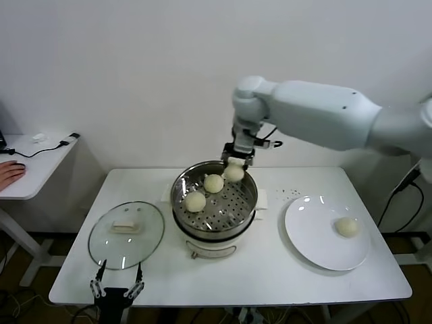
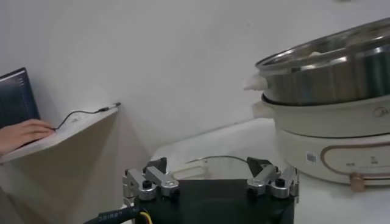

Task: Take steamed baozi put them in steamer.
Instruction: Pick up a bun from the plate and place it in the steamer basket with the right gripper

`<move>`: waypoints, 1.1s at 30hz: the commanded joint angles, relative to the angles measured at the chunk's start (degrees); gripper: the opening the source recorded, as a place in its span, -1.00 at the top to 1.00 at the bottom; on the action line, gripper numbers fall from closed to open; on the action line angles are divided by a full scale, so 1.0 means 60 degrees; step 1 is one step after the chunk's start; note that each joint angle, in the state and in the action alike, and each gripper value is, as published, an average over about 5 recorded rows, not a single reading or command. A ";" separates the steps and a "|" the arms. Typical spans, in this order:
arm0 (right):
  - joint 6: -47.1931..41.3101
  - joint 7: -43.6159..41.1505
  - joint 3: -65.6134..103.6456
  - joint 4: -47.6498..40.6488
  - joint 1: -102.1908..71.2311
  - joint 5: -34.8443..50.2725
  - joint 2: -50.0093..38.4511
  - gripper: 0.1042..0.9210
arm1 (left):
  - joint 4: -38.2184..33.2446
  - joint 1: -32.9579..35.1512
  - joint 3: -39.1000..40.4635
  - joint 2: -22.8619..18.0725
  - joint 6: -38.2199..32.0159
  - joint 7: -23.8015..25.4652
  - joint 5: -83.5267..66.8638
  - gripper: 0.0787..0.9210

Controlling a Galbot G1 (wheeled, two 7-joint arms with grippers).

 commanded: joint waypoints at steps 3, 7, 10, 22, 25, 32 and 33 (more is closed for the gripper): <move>0.0749 0.0039 -0.0113 -0.0016 -0.1470 -0.0753 0.1551 -0.14 | 0.0008 -0.0076 -0.0080 0.0235 0.0055 0.0028 -0.0184 -0.77; 0.0783 0.0052 -0.0349 0.0078 -0.1608 -0.0724 0.1425 -0.14 | 0.0028 -0.0076 -0.0073 0.0220 0.0067 0.0027 -0.0188 -0.77; 0.0769 0.0063 -0.0440 0.0161 -0.1685 -0.0699 0.1318 -0.14 | 0.0074 -0.0073 -0.0070 0.0226 0.0054 0.0024 -0.0187 -0.77; 0.0668 0.0153 -0.0428 0.0218 -0.1734 -0.0695 0.1077 -0.23 | 0.0133 -0.0091 -0.0060 0.0236 0.0038 0.0019 -0.0184 -0.77; 0.0675 0.0153 -0.0350 0.0198 -0.1640 -0.0685 0.1044 -0.41 | 0.0125 -0.0082 -0.0072 0.0238 0.0029 0.0015 -0.0184 -0.77; 0.0803 0.0158 -0.0130 0.0149 -0.1042 -0.0517 0.0679 -0.74 | 0.0078 -0.0115 -0.0133 0.0234 0.0029 0.0012 -0.0262 -0.77; 0.0807 0.0158 -0.0100 0.0115 -0.0903 -0.0422 0.0595 -0.75 | 0.0079 -0.0119 -0.0135 0.0233 0.0028 0.0013 -0.0268 -0.77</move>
